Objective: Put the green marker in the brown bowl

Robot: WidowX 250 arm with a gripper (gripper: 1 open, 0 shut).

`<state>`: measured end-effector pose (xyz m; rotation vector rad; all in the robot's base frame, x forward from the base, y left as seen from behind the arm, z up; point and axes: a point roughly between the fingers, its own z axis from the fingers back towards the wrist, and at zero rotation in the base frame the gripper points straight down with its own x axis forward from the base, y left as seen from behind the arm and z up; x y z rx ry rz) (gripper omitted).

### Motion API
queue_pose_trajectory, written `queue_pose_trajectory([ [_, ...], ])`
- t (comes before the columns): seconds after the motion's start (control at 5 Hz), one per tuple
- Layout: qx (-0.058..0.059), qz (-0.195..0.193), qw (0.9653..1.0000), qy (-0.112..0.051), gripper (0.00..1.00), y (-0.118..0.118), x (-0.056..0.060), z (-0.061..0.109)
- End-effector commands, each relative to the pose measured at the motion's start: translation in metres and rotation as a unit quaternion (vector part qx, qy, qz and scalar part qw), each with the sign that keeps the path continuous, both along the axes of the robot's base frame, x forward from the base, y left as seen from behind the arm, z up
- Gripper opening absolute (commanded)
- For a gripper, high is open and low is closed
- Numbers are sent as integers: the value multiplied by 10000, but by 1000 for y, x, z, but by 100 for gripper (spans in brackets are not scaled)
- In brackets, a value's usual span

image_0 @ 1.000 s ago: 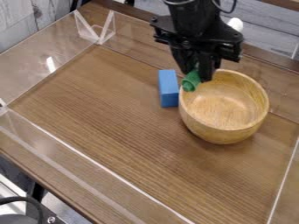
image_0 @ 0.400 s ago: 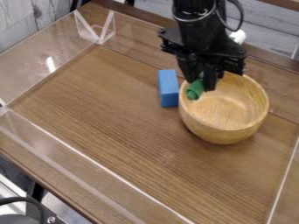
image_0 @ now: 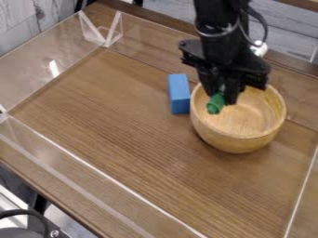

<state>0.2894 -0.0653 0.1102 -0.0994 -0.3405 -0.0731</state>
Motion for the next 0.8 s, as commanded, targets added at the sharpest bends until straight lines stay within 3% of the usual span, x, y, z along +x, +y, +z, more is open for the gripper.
queue_pose_trajectory([
  [0.0,-40,-23,9994,-357,0,-8,14,12],
  [0.6,5,-49,9990,-441,0,-16,24,-5],
])
